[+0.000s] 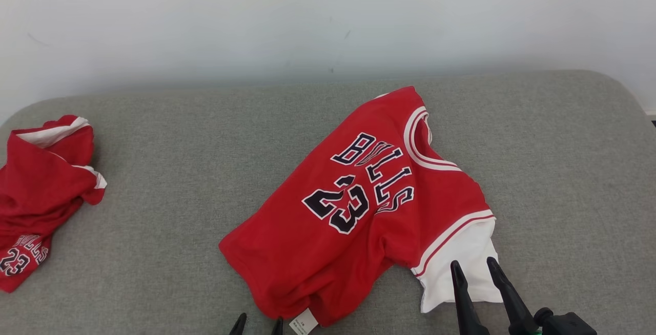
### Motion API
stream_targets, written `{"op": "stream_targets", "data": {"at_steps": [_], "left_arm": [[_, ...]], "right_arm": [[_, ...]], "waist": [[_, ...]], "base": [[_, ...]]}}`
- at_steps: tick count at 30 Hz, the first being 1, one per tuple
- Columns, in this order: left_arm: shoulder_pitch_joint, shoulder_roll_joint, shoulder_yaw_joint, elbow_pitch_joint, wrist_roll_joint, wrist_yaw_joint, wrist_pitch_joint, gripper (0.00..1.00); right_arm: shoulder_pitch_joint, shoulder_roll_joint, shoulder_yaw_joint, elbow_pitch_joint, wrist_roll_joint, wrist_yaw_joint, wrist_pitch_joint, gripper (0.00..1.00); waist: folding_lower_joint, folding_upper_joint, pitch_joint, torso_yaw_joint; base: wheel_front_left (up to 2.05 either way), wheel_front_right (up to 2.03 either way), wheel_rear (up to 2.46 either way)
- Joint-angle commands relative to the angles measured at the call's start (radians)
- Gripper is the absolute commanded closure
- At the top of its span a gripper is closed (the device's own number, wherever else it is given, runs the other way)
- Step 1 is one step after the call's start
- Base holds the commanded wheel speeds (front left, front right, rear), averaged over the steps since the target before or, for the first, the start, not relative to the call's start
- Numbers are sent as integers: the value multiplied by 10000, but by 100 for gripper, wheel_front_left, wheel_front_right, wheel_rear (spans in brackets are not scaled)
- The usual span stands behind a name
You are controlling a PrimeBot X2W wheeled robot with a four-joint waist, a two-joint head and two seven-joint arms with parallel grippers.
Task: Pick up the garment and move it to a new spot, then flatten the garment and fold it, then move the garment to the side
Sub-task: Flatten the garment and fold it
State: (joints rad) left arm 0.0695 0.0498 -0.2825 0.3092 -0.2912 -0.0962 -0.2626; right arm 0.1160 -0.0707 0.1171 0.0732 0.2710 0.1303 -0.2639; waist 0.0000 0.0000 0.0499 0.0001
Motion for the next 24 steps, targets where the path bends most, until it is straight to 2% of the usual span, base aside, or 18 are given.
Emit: {"op": "stream_targets", "data": {"at_steps": [1,9,16,17,18,19,20,24], "left_arm": [[-132,8,-46,58,-52,0,-34,0],[-557,8,-690,636,-755,-235,-34,0],[-1018,14,-773,783,-1114,-290,-35,2],[-1090,19,-697,752,-1139,-298,-34,31],[-1154,17,-622,746,-1163,-303,-34,73],[-1204,11,-520,717,-1188,-308,-34,96],[-1241,14,-392,666,-1204,-309,-34,100],[-1386,13,235,330,-832,-322,-34,100]], "right_arm": [[-101,38,7,-5,-60,12,-6,0],[-238,104,-6,65,-82,12,-6,0],[-281,148,26,132,-155,12,-6,0],[-288,155,20,140,-166,12,-6,0],[-297,154,12,150,-180,10,-4,0],[-298,158,-5,155,-191,12,-4,0],[-303,162,-16,162,-196,12,-6,0],[-297,175,-33,191,-185,12,-6,0]], "waist": [[0,0,77,-101],[0,0,291,-371],[0,0,340,-427],[0,0,346,-415],[0,0,345,-398],[0,0,348,-371],[0,0,351,-342],[0,0,373,-196]], "base": [[0,0,0],[0,0,0],[0,0,0],[0,0,0],[0,0,0],[0,0,0],[0,0,0],[0,0,0]]}}
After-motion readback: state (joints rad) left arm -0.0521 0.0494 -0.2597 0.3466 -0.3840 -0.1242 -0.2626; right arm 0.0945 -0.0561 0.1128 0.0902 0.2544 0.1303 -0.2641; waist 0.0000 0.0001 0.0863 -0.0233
